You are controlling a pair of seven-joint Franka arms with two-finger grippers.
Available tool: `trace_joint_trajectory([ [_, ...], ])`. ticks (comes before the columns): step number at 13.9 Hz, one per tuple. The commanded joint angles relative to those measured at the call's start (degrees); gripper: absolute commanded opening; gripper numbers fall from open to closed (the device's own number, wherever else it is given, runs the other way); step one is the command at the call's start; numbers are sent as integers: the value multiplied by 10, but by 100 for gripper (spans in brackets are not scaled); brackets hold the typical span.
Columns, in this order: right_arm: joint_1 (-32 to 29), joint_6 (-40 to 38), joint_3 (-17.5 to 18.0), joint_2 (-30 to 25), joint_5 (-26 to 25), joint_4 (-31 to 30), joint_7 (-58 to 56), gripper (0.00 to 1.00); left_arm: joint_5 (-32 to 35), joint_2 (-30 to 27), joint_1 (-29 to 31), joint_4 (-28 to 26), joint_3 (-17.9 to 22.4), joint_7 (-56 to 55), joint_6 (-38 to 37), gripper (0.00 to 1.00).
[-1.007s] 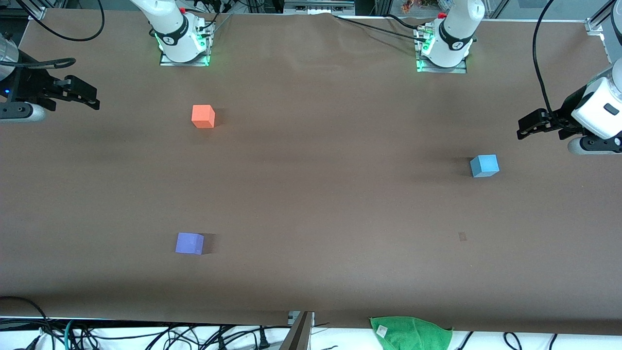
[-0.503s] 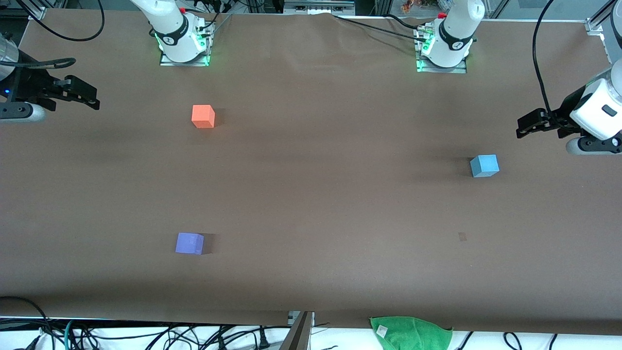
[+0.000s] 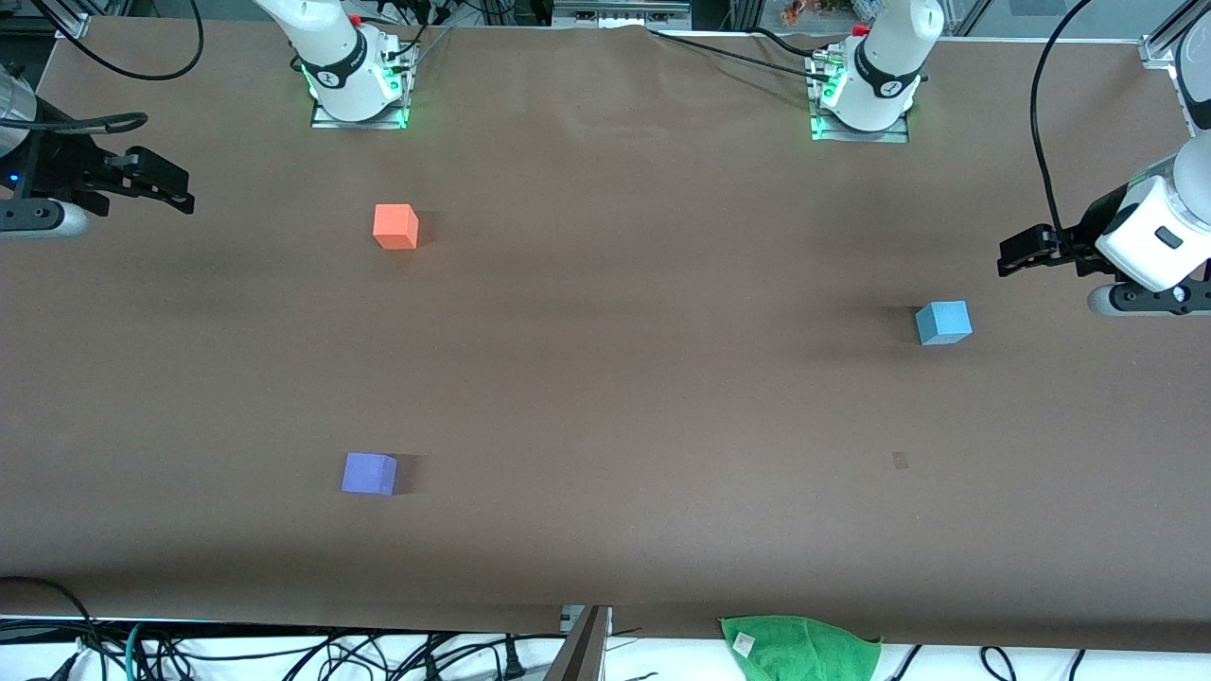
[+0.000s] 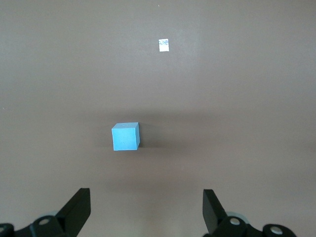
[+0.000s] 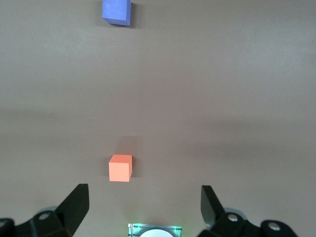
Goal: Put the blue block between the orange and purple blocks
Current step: 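Reach the left gripper down to the blue cube and close on it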
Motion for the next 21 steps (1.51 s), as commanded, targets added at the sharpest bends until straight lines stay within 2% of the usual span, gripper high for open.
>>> trace_joint_trajectory([
  [1, -6, 2, 3, 1, 2, 5, -6, 100, 9, 6, 2, 17, -1, 13, -14, 100],
  [7, -4, 2, 4, 1, 3, 4, -6, 100, 16, 12, 6, 4, 3, 13, -14, 100],
  [11, -3, 2, 4, 1, 3, 4, -5, 100, 16, 62, 56, -31, 3, 55, 9, 100],
  [14, -3, 2, 4, 1, 3, 4, -5, 100, 18, 67, 62, -121, 3, 58, 115, 100],
  [18, -3, 2, 4, 1, 4, 4, -5, 100, 18, 67, 73, -255, 3, 58, 292, 100],
  [21, -3, 2, 4, 1, 4, 4, -5, 100, 18, 73, 77, -332, 3, 60, 395, 100],
])
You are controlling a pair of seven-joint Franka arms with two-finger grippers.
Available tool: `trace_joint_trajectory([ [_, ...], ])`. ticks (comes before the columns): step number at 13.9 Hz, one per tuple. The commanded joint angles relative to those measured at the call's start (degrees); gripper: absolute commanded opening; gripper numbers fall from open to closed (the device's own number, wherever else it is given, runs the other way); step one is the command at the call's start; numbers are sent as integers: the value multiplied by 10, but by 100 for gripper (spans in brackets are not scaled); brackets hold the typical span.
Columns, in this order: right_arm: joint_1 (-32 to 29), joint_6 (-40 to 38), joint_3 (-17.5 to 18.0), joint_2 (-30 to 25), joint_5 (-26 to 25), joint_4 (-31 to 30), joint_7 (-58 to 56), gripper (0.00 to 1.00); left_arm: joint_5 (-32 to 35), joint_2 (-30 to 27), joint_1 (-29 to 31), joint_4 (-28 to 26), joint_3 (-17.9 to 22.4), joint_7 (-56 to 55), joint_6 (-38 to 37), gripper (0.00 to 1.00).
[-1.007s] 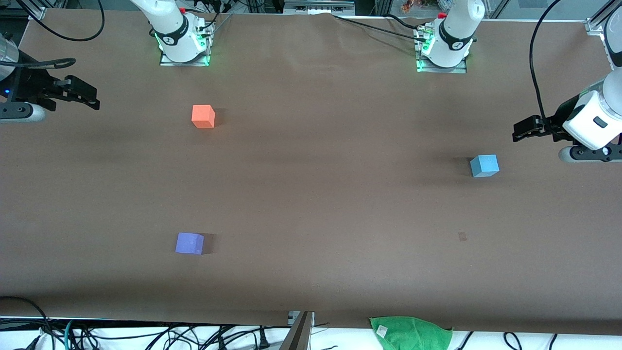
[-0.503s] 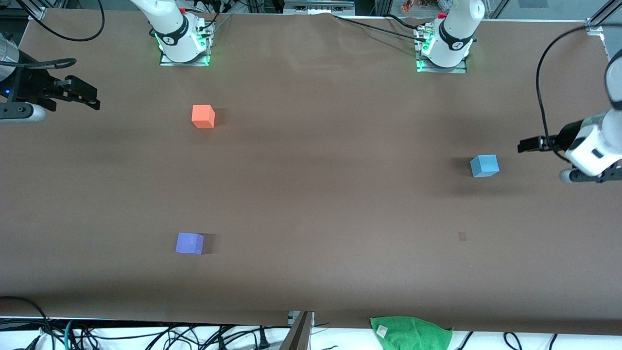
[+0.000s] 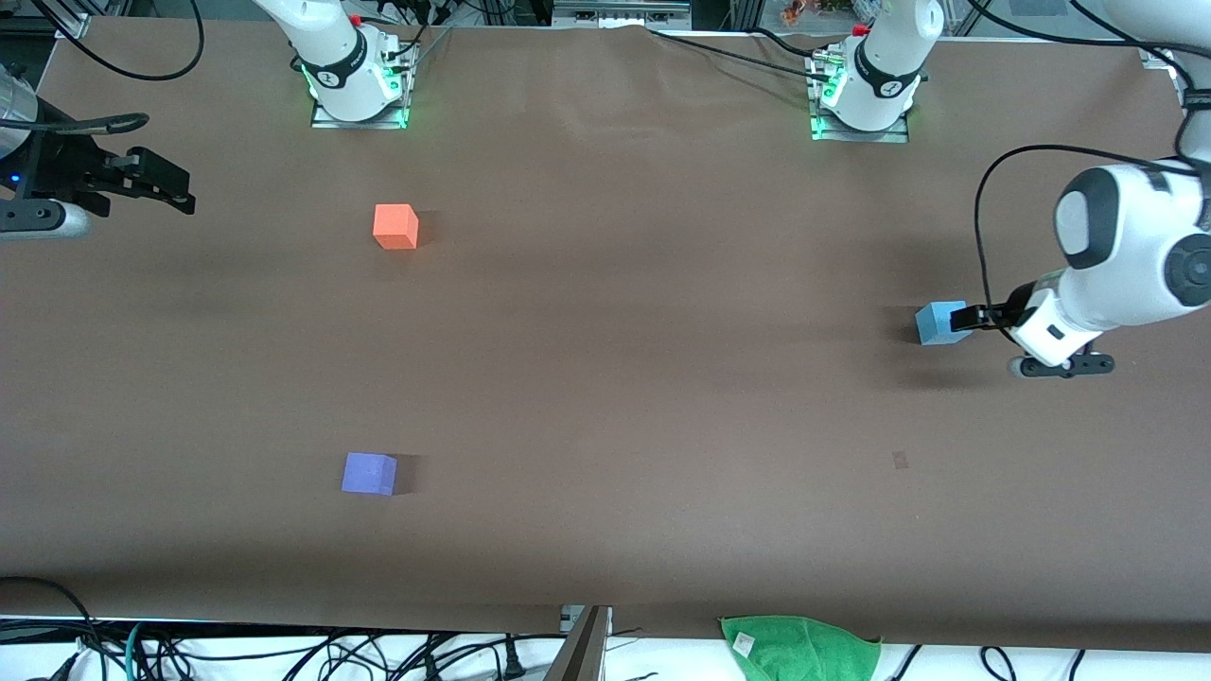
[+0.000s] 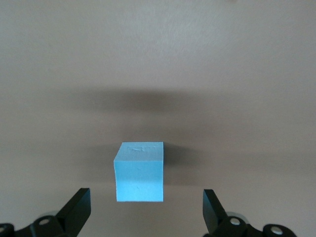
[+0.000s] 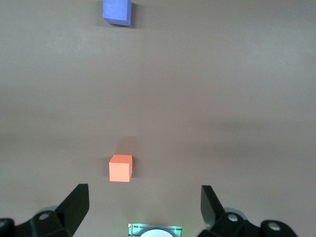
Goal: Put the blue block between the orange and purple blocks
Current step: 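Reach the left gripper down to the blue cube and close on it, then carry the blue cube with the left gripper toward the table middle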
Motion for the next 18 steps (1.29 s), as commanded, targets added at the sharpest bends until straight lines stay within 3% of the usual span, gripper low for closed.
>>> trace_joint_trajectory([
  [1, -3, 1, 3, 1, 3, 4, -5, 100, 16, -7, 6, -76, -3, 11, 99, 100],
  [3, -3, 1, 4, 1, 3, 4, -5, 100, 35, 22, 13, -84, -3, 11, 143, 100],
  [10, -4, 2, 4, 1, 3, 5, -5, 100, 45, 49, 16, -100, -4, 11, 153, 100],
  [11, -4, 1, 3, 1, 3, 4, -5, 100, 46, 53, 16, -100, -4, 11, 153, 92],
  [13, -4, 1, 3, 1, 3, 4, -5, 100, 46, 57, 16, -100, -4, 11, 154, 51],
  [14, -5, 1, 4, 1, 2, 5, -5, 100, 45, 57, 16, -97, -4, 11, 151, 26],
  [15, -5, 1, 4, 1, 3, 5, -5, 100, 45, 54, 16, -93, -7, 11, 147, 14],
  [18, -5, 1, 4, 1, 2, 4, -5, 100, 45, 35, 10, -67, -9, 10, 119, 8],
])
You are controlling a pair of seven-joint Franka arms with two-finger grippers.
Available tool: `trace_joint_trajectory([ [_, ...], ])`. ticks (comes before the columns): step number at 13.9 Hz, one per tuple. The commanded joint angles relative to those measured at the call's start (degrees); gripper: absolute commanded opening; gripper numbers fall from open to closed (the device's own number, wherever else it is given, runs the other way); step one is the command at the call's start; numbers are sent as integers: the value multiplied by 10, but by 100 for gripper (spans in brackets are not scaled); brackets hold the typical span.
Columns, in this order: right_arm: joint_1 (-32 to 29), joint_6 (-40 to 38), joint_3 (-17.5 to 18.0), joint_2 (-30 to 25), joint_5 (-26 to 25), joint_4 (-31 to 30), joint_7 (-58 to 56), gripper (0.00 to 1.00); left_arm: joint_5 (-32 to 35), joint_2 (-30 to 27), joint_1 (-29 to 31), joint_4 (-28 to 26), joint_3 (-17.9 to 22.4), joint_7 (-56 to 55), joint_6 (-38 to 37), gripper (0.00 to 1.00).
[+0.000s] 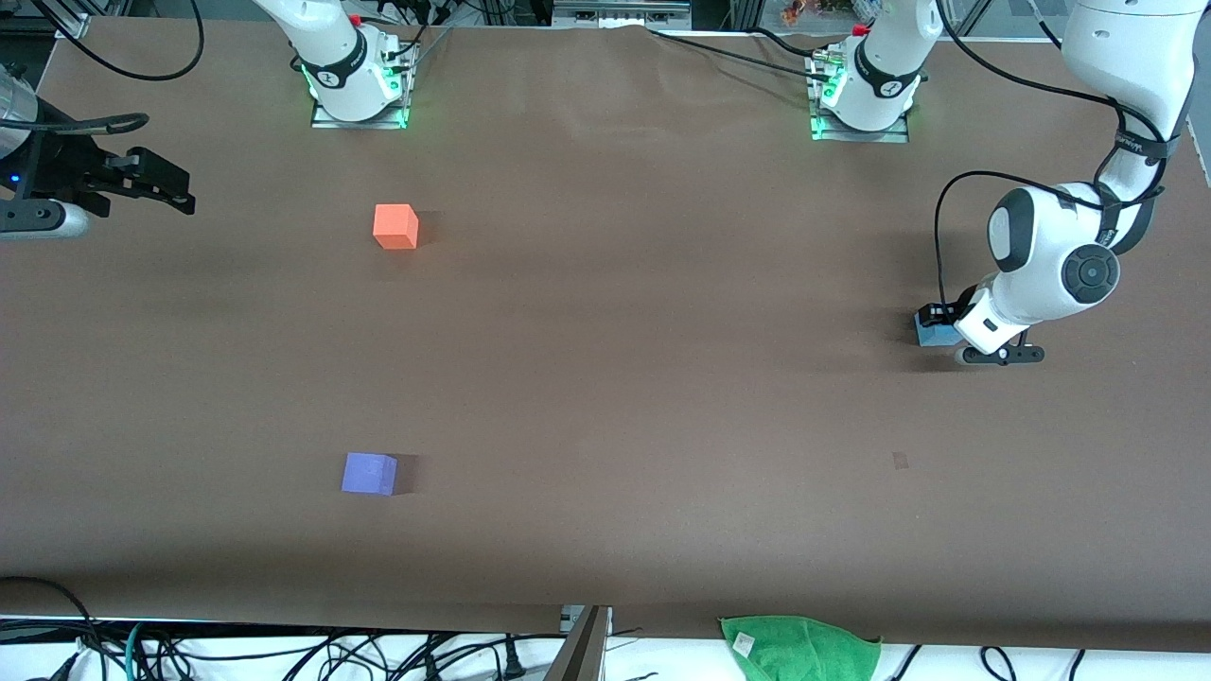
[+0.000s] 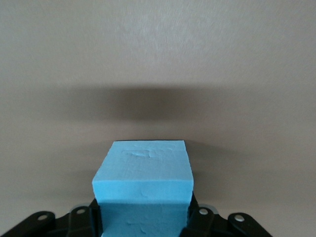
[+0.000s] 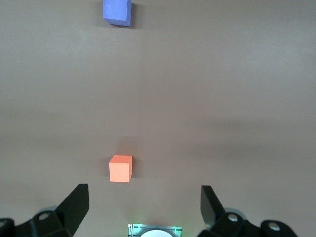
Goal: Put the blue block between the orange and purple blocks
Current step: 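Carry the blue cube with the left gripper toward the table middle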
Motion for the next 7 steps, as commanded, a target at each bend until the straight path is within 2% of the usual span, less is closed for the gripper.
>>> trace_joint_trajectory([
  [1, -5, 2, 4, 1, 2, 4, -5, 100, 11, -24, -6, 43, -9, 4, -62, 8],
  [5, -5, 1, 4, 1, 3, 4, -5, 100, 2, -16, -10, 175, -81, -8, -241, 9],
  [7, -5, 1, 4, 1, 3, 5, -5, 100, 1, -8, -12, 203, -122, -20, -259, 12],
])
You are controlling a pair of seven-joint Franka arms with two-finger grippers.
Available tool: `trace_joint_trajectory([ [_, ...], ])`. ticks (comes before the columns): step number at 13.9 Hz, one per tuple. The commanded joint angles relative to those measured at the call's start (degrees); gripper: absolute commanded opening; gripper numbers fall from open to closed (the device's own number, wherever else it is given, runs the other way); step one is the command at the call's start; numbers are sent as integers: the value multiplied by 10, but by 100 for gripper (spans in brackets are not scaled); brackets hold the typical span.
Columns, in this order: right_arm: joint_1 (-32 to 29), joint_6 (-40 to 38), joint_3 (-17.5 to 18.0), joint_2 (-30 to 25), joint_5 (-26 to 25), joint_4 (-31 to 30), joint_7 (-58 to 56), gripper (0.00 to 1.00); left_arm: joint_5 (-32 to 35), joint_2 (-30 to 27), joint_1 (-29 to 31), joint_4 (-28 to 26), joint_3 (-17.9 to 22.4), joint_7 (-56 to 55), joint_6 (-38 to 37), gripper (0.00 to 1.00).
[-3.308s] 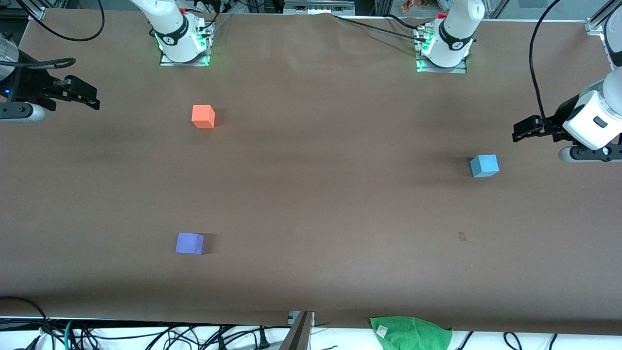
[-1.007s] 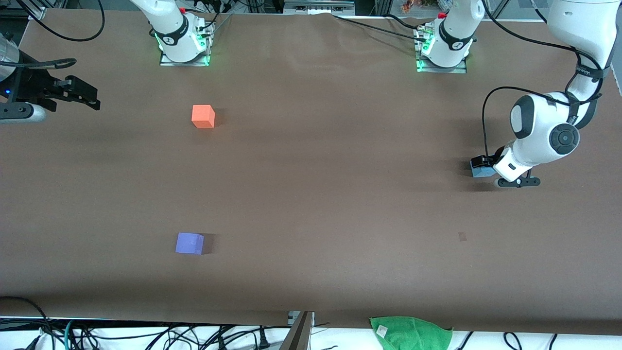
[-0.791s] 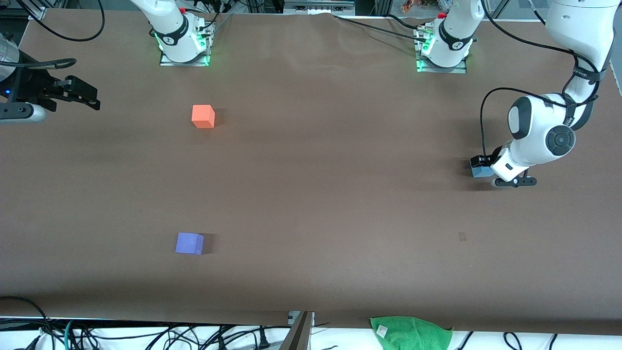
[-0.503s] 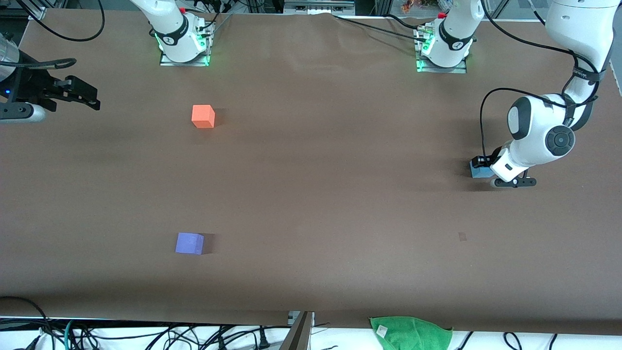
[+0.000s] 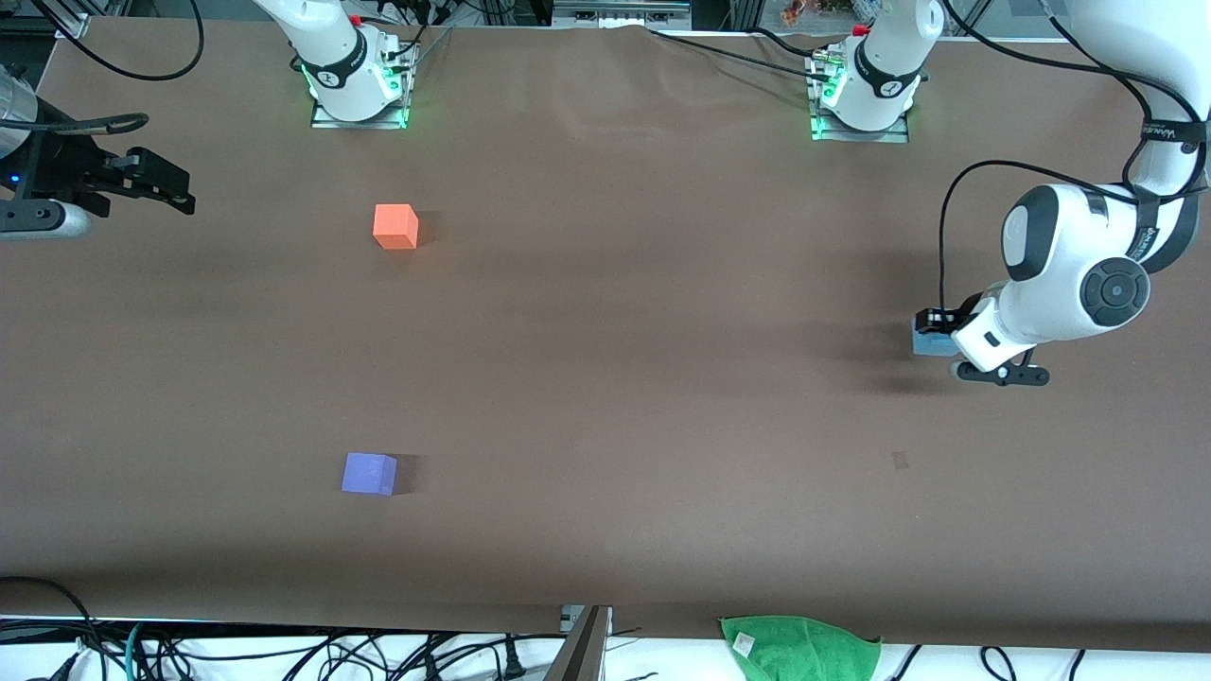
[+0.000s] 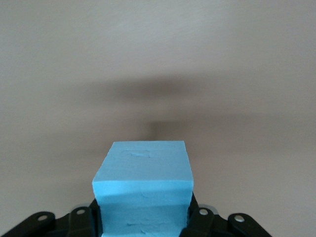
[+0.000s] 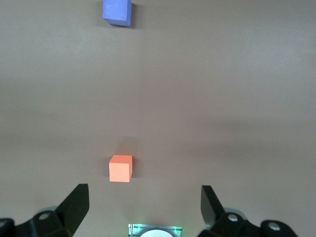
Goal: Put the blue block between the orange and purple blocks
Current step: 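Carry the blue cube with the left gripper toward the table middle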
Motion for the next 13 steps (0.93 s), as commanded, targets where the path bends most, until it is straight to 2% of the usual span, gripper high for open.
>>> trace_joint_trajectory([
  [1, -5, 1, 4, 1, 3, 4, -5, 100, 1, 15, -4, 41, -57, -16, -28, 12],
  [3, -5, 1, 3, 1, 2, 4, -5, 100, -1, 44, -23, 76, -105, -44, -27, 12],
  [4, -5, 1, 3, 1, 2, 4, -5, 100, -2, 62, -46, 95, -112, -79, -27, 13],
  [7, -5, 1, 3, 1, 2, 5, -5, 100, -17, 141, -152, 188, -112, -200, -23, 13],
  [9, -4, 1, 4, 1, 2, 4, -5, 100, -13, 194, -200, 238, -112, -265, -21, 16],
  [11, -5, 1, 4, 1, 2, 4, -5, 100, -12, 232, -253, 263, -107, -313, -1, 17],
  [13, -5, 1, 4, 1, 2, 4, -5, 100, -1, 253, -283, 260, -104, -361, 63, 17],
])
